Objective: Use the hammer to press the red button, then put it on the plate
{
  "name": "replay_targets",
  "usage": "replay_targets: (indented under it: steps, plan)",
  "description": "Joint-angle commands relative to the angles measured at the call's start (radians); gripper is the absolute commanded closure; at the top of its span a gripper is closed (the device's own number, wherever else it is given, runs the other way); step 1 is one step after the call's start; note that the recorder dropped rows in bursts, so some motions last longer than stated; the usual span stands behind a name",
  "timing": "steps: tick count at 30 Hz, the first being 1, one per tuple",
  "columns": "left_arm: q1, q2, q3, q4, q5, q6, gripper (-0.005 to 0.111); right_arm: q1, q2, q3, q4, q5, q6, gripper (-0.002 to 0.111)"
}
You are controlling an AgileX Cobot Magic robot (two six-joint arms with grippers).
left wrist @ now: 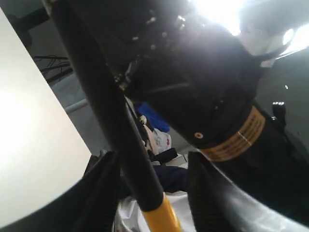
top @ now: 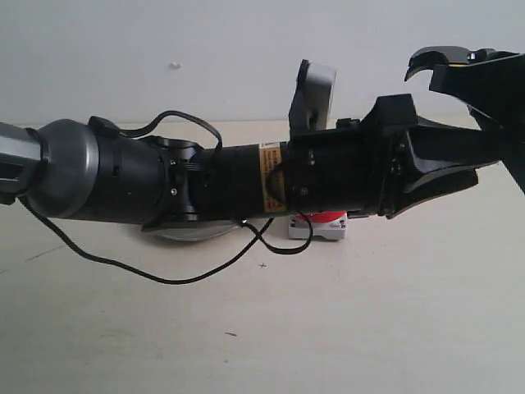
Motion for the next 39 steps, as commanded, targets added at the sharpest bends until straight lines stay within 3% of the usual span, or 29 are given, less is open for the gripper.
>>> replay_targets:
  steps: [1, 5, 12, 25, 39]
  plan:
    - [-0.034, 0.0, -0.048, -0.008, 0.104, -0.038, 0.062, 0.001, -0.005, -0.009, -0.019, 0.028, -0.001, 0.108]
    - [-0.076, 0.0, -0.07, -0.007, 0.148, -0.049, 0.062, 0.001, -0.005, -0.009, -0.019, 0.028, -0.001, 0.108]
    - [-0.076, 0.02, -0.077, -0.085, 0.155, -0.086, 0.062, 0.001, -0.005, -0.009, -0.019, 0.019, 0.004, 0.108]
    - [-0.076, 0.093, -0.13, -0.085, 0.057, -0.128, 0.062, 0.001, -0.005, -0.009, -0.019, 0.011, -0.001, 0.108]
    - [-0.086, 0.093, -0.146, -0.078, 0.088, -0.204, 0.062, 0.001, -0.005, -0.007, -0.019, -0.069, -0.061, 0.108]
